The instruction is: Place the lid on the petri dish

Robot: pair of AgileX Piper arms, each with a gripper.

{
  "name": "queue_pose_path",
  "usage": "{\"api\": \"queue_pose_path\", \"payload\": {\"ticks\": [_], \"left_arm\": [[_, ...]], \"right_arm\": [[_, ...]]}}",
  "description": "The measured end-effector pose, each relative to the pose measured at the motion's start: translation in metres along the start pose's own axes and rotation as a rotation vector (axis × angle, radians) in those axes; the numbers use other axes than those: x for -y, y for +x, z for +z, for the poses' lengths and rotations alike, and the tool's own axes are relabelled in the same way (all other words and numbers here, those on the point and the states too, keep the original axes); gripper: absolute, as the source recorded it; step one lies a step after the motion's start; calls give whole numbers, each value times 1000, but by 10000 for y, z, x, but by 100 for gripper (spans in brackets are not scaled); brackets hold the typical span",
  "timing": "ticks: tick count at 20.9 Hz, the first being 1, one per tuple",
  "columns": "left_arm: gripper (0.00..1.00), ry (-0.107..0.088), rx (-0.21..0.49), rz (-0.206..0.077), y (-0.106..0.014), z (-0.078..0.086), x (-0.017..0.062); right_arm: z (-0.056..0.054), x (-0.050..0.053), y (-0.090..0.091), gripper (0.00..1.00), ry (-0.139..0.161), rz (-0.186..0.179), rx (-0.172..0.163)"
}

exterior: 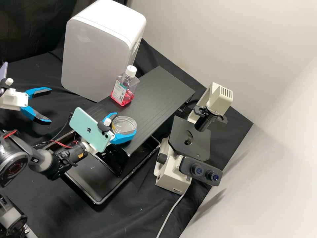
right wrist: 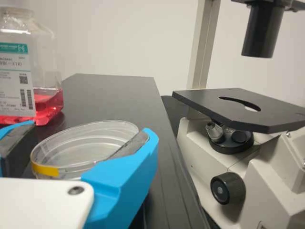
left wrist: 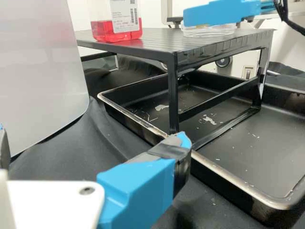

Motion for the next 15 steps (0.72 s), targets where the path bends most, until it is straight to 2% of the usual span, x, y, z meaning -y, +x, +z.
{"api": "queue_pose_path", "payload": {"ticks": [2,3,6,9,10,15], "left_arm": [[100,0,0,0,0,0,0],[100,0,0,0,0,0,0],[100,0,0,0,0,0,0],[100,0,0,0,0,0,0],[100,0,0,0,0,0,0],[100,0,0,0,0,0,0]], "right_arm": [[-6,-7,2,0,53,-9,-23],[-16,2,1,0,69,-20,-34],[-18,47,10,0,108,-54,-49],[9,58,18,0,143,-69,-47],[16,59,26,0,150,-68,-45],[23,64,29,0,145,-75,-45]]}}
